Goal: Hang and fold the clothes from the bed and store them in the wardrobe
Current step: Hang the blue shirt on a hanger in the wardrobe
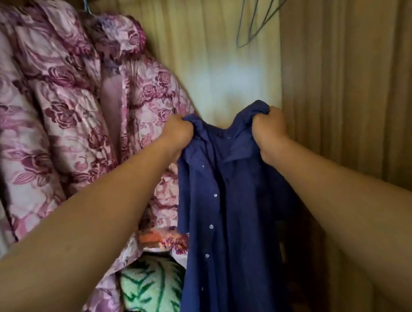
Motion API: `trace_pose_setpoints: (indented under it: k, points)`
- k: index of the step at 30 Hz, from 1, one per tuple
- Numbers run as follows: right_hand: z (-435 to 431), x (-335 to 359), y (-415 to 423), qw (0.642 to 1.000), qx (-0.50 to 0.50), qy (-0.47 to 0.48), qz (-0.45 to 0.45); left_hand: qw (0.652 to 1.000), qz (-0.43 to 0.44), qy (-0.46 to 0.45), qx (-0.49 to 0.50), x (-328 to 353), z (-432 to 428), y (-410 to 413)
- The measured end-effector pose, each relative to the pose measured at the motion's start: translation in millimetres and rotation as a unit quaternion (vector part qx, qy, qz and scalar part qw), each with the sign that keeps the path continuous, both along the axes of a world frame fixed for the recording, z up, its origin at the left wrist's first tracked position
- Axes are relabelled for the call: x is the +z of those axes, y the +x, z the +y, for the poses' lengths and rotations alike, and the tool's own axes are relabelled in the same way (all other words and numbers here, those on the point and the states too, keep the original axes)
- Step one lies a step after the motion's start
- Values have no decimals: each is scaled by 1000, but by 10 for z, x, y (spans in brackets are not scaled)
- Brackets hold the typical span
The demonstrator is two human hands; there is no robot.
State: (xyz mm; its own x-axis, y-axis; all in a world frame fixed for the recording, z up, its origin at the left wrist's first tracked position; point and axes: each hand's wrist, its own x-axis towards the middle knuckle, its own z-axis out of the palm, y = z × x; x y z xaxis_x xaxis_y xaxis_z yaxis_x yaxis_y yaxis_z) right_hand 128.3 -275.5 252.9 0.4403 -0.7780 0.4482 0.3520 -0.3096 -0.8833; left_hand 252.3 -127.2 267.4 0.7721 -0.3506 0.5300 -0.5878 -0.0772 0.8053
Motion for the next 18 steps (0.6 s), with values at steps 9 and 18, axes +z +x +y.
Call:
trace_pose_setpoints:
  k: [9,18]
  points:
    - [-272,15,-105,999,-33,-34,20,999,-41,16,-8,-23,63,85]
    - [-379,-2217,5,970,-22,3,242,975,28,222,-5,-2036,39,246]
